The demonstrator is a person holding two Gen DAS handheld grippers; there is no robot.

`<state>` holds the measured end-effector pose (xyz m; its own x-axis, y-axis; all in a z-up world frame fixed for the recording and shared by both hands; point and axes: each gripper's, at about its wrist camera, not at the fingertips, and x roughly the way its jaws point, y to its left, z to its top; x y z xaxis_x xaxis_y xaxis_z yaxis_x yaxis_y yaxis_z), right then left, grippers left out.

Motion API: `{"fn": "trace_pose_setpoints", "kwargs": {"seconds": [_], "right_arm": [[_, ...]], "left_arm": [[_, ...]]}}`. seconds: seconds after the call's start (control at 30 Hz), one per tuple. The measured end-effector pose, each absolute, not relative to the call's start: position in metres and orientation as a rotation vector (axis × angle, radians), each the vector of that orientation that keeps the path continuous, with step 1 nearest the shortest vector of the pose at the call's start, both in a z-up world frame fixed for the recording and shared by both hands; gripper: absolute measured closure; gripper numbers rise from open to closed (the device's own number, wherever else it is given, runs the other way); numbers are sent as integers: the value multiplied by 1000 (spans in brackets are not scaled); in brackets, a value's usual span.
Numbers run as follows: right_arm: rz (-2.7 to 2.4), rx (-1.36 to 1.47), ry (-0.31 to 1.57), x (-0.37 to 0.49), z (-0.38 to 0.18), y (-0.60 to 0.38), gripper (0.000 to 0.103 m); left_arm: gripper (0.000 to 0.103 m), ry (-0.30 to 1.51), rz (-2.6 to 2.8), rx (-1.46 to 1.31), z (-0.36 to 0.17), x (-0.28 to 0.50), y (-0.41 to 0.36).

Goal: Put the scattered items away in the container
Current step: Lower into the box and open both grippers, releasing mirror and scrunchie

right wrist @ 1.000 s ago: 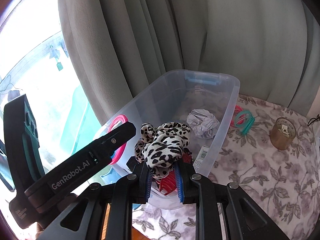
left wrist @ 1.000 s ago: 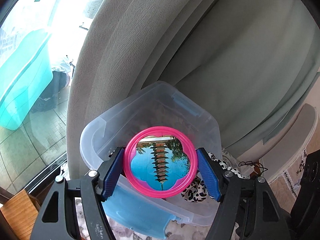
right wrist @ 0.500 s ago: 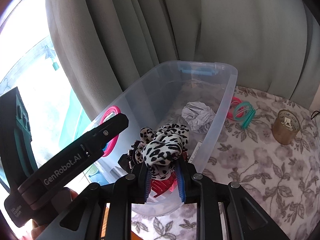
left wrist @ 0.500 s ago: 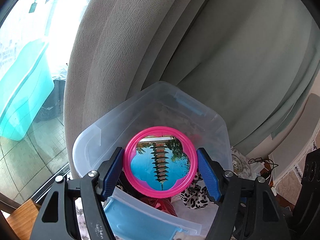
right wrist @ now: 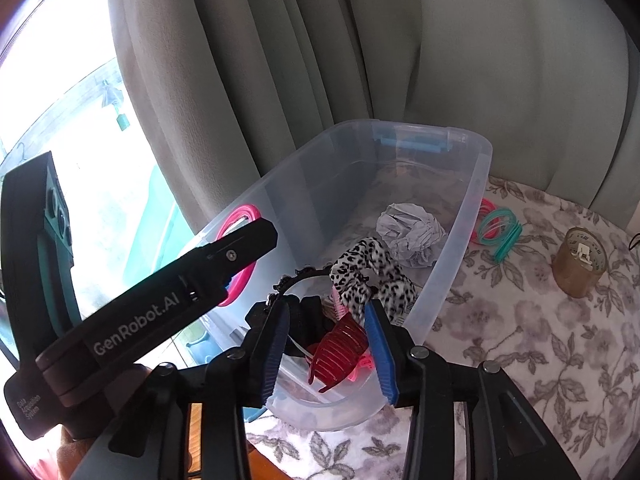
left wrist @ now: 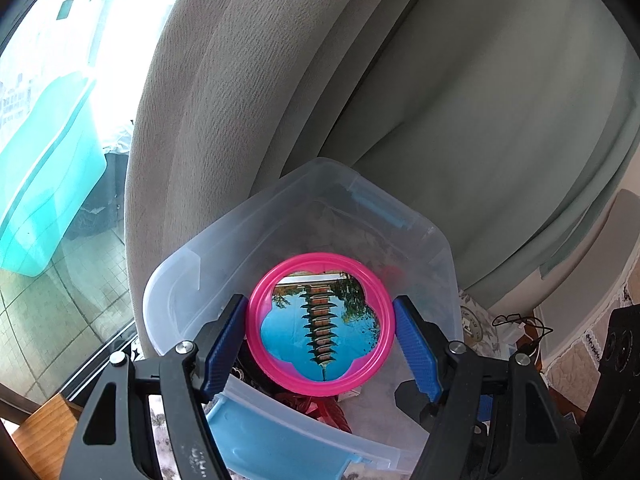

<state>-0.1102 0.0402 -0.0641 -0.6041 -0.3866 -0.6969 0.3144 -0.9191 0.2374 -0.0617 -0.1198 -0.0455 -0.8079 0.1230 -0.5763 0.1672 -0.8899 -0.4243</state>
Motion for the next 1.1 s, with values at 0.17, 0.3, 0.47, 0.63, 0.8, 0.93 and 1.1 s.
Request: {"fn": "trace_pose_setpoints", "kwargs": {"seconds": [0.17,0.3,0.47,0.63,0.8,0.93,1.1], "right_arm": [[-2504,1121,-126,-109,-63,40,59],[-2504,1120,-130,-109,-62,40,59],[-2506,1120,-133,-106,-61,40,59],[-2505,1116,-134,-105,-61,40,58],[-2504,1111,-131,-104,-61,39,56],[-2508,1095,-165,-97,-56,47,53],[-2551,1046,-222,-82,-41,67,51]], "left_arm": [[29,717,-2867,981,-45,-63,-119],[28,696,-2862,990,-44,-63,-118],[28,701,-2863,993,-45,-61,-120],[28,687,-2865,999,-51,-76,-116],[28,716,-2854,995,-52,-67,-121],[28,777,-2844,991,-48,-56,-125],[28,723,-2880,940,-26,-44,-108]]}}
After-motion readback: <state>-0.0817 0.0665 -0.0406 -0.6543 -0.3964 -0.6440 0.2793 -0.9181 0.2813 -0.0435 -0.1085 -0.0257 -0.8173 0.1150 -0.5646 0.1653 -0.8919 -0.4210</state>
